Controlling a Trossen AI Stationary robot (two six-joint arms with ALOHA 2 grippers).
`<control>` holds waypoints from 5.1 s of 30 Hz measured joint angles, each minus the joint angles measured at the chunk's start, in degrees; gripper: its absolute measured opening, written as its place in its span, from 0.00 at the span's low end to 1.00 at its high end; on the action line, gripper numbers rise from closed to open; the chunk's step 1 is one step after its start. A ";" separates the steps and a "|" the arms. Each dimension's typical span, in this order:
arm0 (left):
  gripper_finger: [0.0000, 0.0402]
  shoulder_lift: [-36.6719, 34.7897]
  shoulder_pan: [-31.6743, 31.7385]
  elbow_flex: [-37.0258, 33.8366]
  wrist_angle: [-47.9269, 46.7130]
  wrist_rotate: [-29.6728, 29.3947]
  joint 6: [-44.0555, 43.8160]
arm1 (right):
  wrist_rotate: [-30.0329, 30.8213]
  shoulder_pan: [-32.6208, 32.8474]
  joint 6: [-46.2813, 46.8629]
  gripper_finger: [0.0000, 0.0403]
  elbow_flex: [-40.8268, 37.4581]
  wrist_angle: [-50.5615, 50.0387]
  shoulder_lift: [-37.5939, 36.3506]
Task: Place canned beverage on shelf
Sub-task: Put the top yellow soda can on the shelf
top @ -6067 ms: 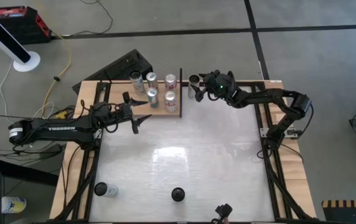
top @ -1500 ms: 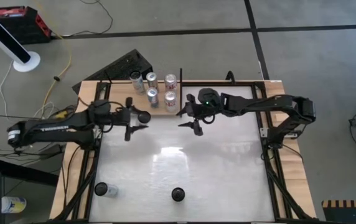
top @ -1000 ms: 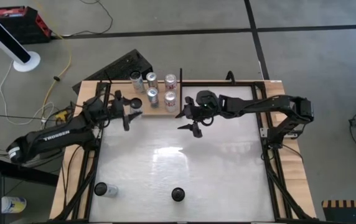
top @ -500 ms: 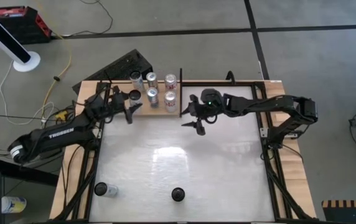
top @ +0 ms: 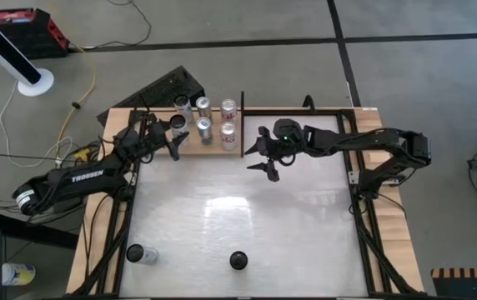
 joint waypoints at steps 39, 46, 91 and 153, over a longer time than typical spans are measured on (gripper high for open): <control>0.57 0.26 -2.43 -0.81 -0.94 11.44 -1.59 | -7.16 -6.00 9.25 0.66 0.11 17.55 0.30; 0.57 0.28 -11.60 -0.81 -1.14 19.80 -1.05 | -5.80 1.35 1.30 0.66 0.08 25.62 1.50; 0.57 1.42 -31.23 -0.44 -5.45 6.26 0.52 | 3.32 7.23 4.01 0.74 16.30 9.15 10.65; 0.57 1.42 -31.05 4.34 -7.27 4.53 -0.26 | 13.84 11.19 11.31 0.98 16.28 34.25 25.32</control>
